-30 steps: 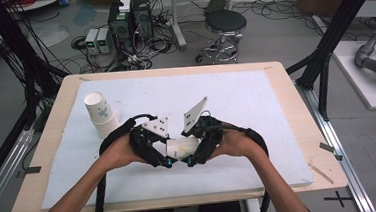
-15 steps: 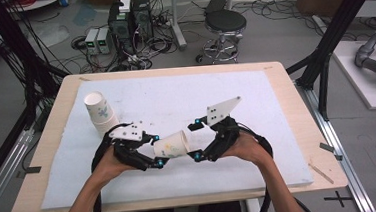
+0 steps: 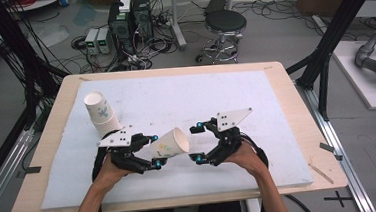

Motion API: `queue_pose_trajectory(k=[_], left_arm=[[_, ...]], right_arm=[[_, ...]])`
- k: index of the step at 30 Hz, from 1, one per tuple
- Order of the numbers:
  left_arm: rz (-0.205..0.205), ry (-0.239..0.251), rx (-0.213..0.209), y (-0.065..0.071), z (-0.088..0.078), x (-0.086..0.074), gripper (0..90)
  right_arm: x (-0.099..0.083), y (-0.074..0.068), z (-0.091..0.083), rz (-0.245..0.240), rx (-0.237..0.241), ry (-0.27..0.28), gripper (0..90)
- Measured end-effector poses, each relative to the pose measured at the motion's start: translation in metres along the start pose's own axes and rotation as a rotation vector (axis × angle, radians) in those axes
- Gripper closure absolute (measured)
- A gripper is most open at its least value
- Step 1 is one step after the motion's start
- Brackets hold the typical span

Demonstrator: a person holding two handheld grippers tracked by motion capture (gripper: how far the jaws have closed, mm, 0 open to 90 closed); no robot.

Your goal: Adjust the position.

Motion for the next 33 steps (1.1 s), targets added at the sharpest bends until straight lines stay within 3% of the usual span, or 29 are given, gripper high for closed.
queue_pose_trajectory(k=[6, 14, 29, 33], left_arm=[[-0.014, 0.058, -0.018, 0.002, 0.005, 0.000, 37.0], [-0.012, 0.077, -0.044, 0.006, 0.020, 0.001, 37.0], [-0.007, 0.054, -0.070, 0.009, 0.031, 0.001, 36.9], [-0.007, 0.048, -0.073, 0.009, 0.031, 0.000, 36.9]], right_arm=[[-0.002, -0.001, 0.006, 0.003, 0.025, 0.035, 12.8], [0.002, -0.005, 0.015, -0.004, 0.062, 0.058, 12.8], [0.003, -0.007, 0.021, 0.002, 0.107, 0.062, 15.7], [0.003, -0.008, 0.021, -0.003, 0.129, 0.063, 22.6]])
Point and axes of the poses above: each handheld gripper's, and its own axes: z roughly forward along the jaws, x roughly out of its top, y roughly to its right, the point moved 4 cm from there along z, roughly forward along the jaws, and after that the axes turned 4 degrees about y, right-handed, at the moved point
